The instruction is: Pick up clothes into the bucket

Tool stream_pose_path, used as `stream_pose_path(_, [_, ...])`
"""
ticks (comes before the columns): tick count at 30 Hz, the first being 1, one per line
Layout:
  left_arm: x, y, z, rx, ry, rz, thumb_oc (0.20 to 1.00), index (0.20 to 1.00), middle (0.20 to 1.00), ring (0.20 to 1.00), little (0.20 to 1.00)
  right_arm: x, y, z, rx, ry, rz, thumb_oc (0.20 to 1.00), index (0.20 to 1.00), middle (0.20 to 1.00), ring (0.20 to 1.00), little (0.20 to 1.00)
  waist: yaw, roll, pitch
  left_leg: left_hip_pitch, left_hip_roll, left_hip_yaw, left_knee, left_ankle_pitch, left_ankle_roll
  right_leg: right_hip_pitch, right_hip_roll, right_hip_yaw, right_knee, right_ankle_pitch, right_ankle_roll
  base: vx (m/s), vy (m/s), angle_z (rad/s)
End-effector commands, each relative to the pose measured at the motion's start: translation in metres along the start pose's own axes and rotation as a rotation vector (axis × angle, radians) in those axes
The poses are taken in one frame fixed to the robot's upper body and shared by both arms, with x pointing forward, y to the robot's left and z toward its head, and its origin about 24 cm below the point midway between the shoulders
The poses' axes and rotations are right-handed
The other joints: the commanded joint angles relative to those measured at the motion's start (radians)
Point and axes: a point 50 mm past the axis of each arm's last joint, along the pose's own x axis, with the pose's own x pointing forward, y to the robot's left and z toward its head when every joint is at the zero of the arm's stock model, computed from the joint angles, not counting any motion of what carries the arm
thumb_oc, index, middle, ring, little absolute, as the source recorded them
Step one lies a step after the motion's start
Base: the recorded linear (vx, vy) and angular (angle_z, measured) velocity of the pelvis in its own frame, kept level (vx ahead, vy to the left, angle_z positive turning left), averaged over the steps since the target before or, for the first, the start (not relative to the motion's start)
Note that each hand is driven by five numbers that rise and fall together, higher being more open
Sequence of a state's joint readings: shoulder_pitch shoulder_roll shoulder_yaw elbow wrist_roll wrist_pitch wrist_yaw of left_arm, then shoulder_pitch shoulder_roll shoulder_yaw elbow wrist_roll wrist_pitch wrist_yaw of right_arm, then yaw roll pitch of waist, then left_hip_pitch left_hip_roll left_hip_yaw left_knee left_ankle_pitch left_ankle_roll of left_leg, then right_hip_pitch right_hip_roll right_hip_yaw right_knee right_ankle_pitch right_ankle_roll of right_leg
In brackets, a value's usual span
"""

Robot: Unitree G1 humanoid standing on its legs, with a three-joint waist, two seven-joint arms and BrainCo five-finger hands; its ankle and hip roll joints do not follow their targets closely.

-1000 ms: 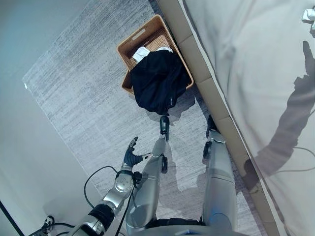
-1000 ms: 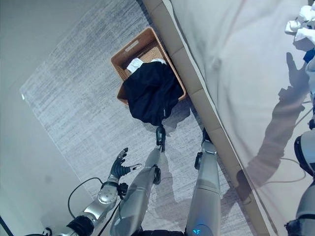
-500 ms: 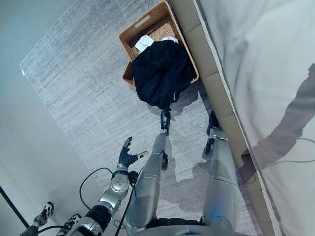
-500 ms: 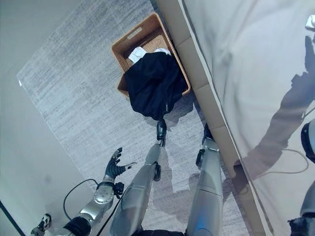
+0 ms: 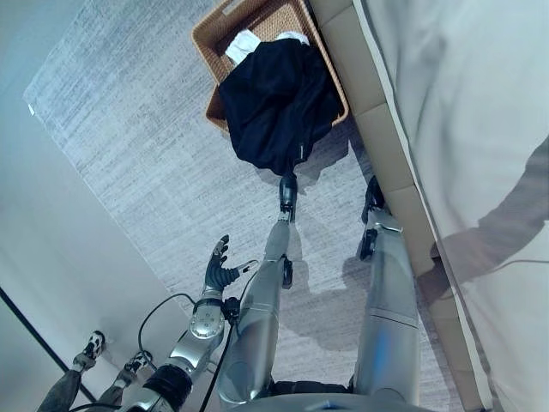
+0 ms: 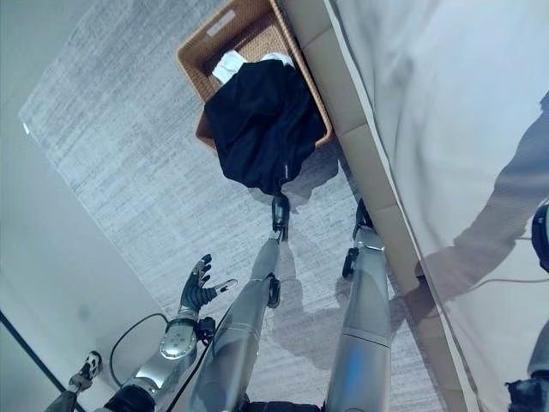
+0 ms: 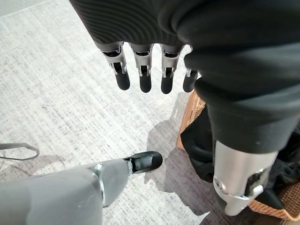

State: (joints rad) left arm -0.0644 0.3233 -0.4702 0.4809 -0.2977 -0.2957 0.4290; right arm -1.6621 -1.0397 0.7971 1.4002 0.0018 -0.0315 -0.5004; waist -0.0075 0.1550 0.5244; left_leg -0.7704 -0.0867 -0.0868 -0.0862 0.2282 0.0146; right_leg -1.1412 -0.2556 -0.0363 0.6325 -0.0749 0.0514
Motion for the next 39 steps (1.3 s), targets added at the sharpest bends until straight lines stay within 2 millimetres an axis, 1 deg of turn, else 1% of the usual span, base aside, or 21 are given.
stream_pose_path(1, [-0.011,0.018,-0.009,-0.003,0.022,0.048,1.000,1.000,1.000,1.000,1.000,0.014,-0.044,-0.025,-0.119,0.068,-0.117,1.000,1.000,1.000,1.000,1.000,0.052,-0.008,-0.004,0.161,0.139,-0.061,0.117,-0.176,-0.144,-0.053,0.008,-0.047,0.136,-0.086,0.052,0.00,0.000,0.00])
stream_pose_path(3, [-0.014,0.022,-0.008,-0.010,0.018,0.055,1.000,1.000,1.000,1.000,1.000,0.013,-0.042,-0.026,-0.126,0.072,-0.111,1.000,1.000,1.000,1.000,1.000,0.050,-0.009,-0.004,0.143,0.135,-0.059,0.146,-0.195,-0.142,-0.079,0.008,-0.042,0.163,-0.091,0.052,-0.01,0.008,0.04])
stream_pose_path(7, [-0.020,0.031,-0.010,-0.013,0.021,0.082,1.000,1.000,1.000,1.000,1.000,0.010,-0.034,-0.025,-0.121,0.065,-0.085,1.000,1.000,1.000,1.000,1.000,0.042,-0.016,-0.004,0.080,0.119,-0.050,0.253,-0.246,-0.136,-0.127,0.003,-0.023,0.222,-0.105,0.048,-0.01,0.000,0.04])
stream_pose_path(8, [-0.021,0.033,-0.010,-0.015,0.022,0.088,1.000,1.000,1.000,1.000,1.000,0.010,-0.032,-0.025,-0.114,0.066,-0.077,0.950,0.950,0.950,0.950,0.950,0.038,-0.020,-0.004,0.057,0.112,-0.048,0.287,-0.261,-0.136,-0.136,0.001,-0.019,0.233,-0.108,0.047,0.00,-0.020,0.08])
stream_pose_path(9, [-0.022,0.036,-0.010,-0.015,0.021,0.092,1.000,1.000,1.000,1.000,1.000,0.009,-0.029,-0.026,-0.113,0.065,-0.068,0.313,0.313,0.313,0.313,0.313,0.034,-0.025,-0.004,0.032,0.107,-0.046,0.330,-0.277,-0.134,-0.141,0.000,-0.015,0.243,-0.108,0.046,0.01,-0.021,0.08])
stream_pose_path(10, [-0.023,0.038,-0.009,-0.019,0.017,0.099,1.000,1.000,1.000,1.000,1.000,0.008,-0.026,-0.026,-0.116,0.061,-0.060,0.200,0.200,0.200,0.200,0.200,0.030,-0.029,-0.004,-0.001,0.102,-0.042,0.379,-0.294,-0.131,-0.148,0.000,-0.011,0.253,-0.109,0.043,0.02,-0.004,0.11])
stream_pose_path(14, [-0.026,0.047,-0.009,-0.010,0.019,0.115,1.000,1.000,1.000,1.000,1.000,0.002,-0.013,-0.025,-0.101,0.041,-0.033,0.200,0.200,0.200,0.200,0.200,0.020,-0.050,-0.004,-0.113,0.085,-0.041,0.555,-0.359,-0.114,-0.168,0.010,-0.009,0.283,-0.108,0.038,0.02,0.008,0.08])
stream_pose_path(16, [-0.028,0.052,-0.011,0.005,0.025,0.119,1.000,1.000,1.000,1.000,1.000,-0.001,-0.005,-0.023,-0.083,0.034,-0.020,0.200,0.200,0.200,0.200,0.200,0.018,-0.058,-0.004,-0.143,0.082,-0.044,0.603,-0.379,-0.108,-0.172,0.018,-0.009,0.294,-0.106,0.039,0.00,0.000,0.00])
stream_pose_path(19, [-0.028,0.055,-0.013,0.023,0.035,0.123,1.000,1.000,1.000,1.000,1.000,-0.004,0.000,-0.020,-0.052,0.023,-0.024,0.200,0.200,0.200,0.200,0.200,0.014,-0.065,-0.004,-0.154,0.078,-0.044,0.641,-0.397,-0.104,-0.161,0.022,-0.008,0.291,-0.103,0.043,0.00,-0.001,-0.01])
stream_pose_path(22, [-0.028,0.058,-0.016,0.046,0.042,0.129,1.000,1.000,1.000,1.000,1.000,-0.007,0.006,-0.014,-0.016,-0.003,-0.038,0.200,0.200,0.200,0.200,0.200,0.011,-0.078,-0.004,-0.145,0.081,-0.041,0.645,-0.406,-0.098,-0.137,0.027,-0.012,0.268,-0.094,0.046,-0.02,0.041,-0.04])
stream_pose_path(24, [-0.027,0.060,-0.016,0.065,0.039,0.132,1.000,1.000,1.000,1.000,1.000,-0.007,0.006,-0.008,-0.005,-0.029,-0.052,0.200,0.200,0.200,0.200,0.200,0.011,-0.089,-0.004,-0.135,0.085,-0.040,0.641,-0.410,-0.095,-0.116,0.031,-0.015,0.248,-0.086,0.048,-0.04,0.013,-0.07])
stream_pose_path(25, [-0.025,0.059,-0.013,0.069,0.027,0.131,1.000,1.000,1.000,1.000,1.000,-0.007,0.006,-0.004,0.007,-0.047,-0.062,0.200,0.200,0.200,0.200,0.200,0.009,-0.095,-0.004,-0.127,0.086,-0.039,0.632,-0.409,-0.094,-0.101,0.031,-0.015,0.229,-0.080,0.050,-0.03,0.002,-0.07])
stream_pose_path(28, [-0.022,0.060,-0.012,0.089,0.015,0.124,1.000,1.000,1.000,1.000,1.000,-0.007,0.005,-0.005,0.018,-0.054,-0.075,0.200,0.200,0.200,0.200,0.200,0.009,-0.099,-0.004,-0.104,0.088,-0.039,0.614,-0.407,-0.091,-0.071,0.031,-0.019,0.199,-0.070,0.053,-0.05,0.020,-0.10])
stream_pose_path(29, [-0.019,0.062,-0.007,0.105,-0.011,0.129,1.000,1.000,1.000,1.000,1.000,-0.008,0.004,0.002,0.059,-0.085,-0.092,0.200,0.200,0.200,0.200,0.200,0.004,-0.110,-0.004,-0.077,0.090,-0.035,0.598,-0.405,-0.090,-0.040,0.032,-0.022,0.161,-0.058,0.057,-0.05,0.055,-0.09])
stream_pose_path(31, [-0.018,0.063,-0.006,0.114,-0.015,0.131,1.000,1.000,1.000,1.000,1.000,-0.009,0.006,0.003,0.066,-0.090,-0.090,0.200,0.200,0.200,0.200,0.200,0.003,-0.115,-0.004,-0.063,0.092,-0.033,0.587,-0.403,-0.088,-0.023,0.034,-0.025,0.139,-0.049,0.059,-0.08,0.048,-0.12])
stream_pose_path(32, [-0.014,0.065,-0.001,0.118,-0.035,0.136,1.000,1.000,1.000,1.000,1.000,-0.007,0.002,0.007,0.098,-0.096,-0.099,0.200,0.200,0.200,0.200,0.200,-0.001,-0.125,-0.004,-0.079,0.089,-0.027,0.569,-0.369,-0.086,-0.028,0.031,-0.036,0.094,-0.001,0.052,-0.13,0.033,-0.10])
stream_pose_path(33, [-0.012,0.066,0.000,0.132,-0.040,0.133,1.000,1.000,1.000,1.000,1.000,-0.006,0.001,0.007,0.119,-0.088,-0.101,0.200,0.200,0.200,0.200,0.200,0.000,-0.133,-0.004,-0.051,0.090,-0.021,0.549,-0.365,-0.083,0.012,0.036,-0.043,0.054,0.017,0.057,-0.06,0.034,-0.11])
stream_pose_path(34, [-0.014,0.065,-0.004,0.133,-0.027,0.129,1.000,1.000,1.000,1.000,1.000,-0.007,0.004,0.006,0.111,-0.088,-0.090,0.200,0.200,0.200,0.200,0.200,0.003,-0.130,-0.004,-0.023,0.094,-0.025,0.554,-0.395,-0.083,0.034,0.040,-0.038,0.073,-0.018,0.067,-0.06,0.021,-0.17])
stream_pose_path(35, [-0.011,0.067,0.000,0.132,-0.041,0.137,1.000,1.000,1.000,1.000,1.000,-0.006,0.000,0.008,0.145,-0.089,-0.100,0.200,0.200,0.200,0.200,0.200,-0.002,-0.139,-0.004,-0.035,0.091,-0.018,0.538,-0.363,-0.081,0.033,0.038,-0.046,0.031,0.024,0.058,-0.04,0.030,-0.17])
stream_pose_path(38, [-0.009,0.069,-0.003,0.150,-0.030,0.138,1.000,1.000,1.000,1.000,1.000,-0.007,0.001,0.007,0.213,-0.075,-0.096,0.200,0.200,0.200,0.200,0.200,-0.007,-0.154,-0.004,0.018,0.090,-0.008,0.516,-0.358,-0.077,0.104,0.042,-0.057,-0.035,0.056,0.067,-0.08,0.060,-0.10])
stream_pose_path(39, [-0.008,0.072,-0.004,0.163,-0.023,0.142,1.000,1.000,1.000,1.000,1.000,-0.009,0.003,0.007,0.266,-0.079,-0.090,0.200,0.200,0.200,0.200,0.200,-0.010,-0.165,-0.004,0.061,0.088,0.000,0.502,-0.358,-0.075,0.163,0.049,-0.063,-0.081,0.071,0.074,-0.05,0.080,-0.03])
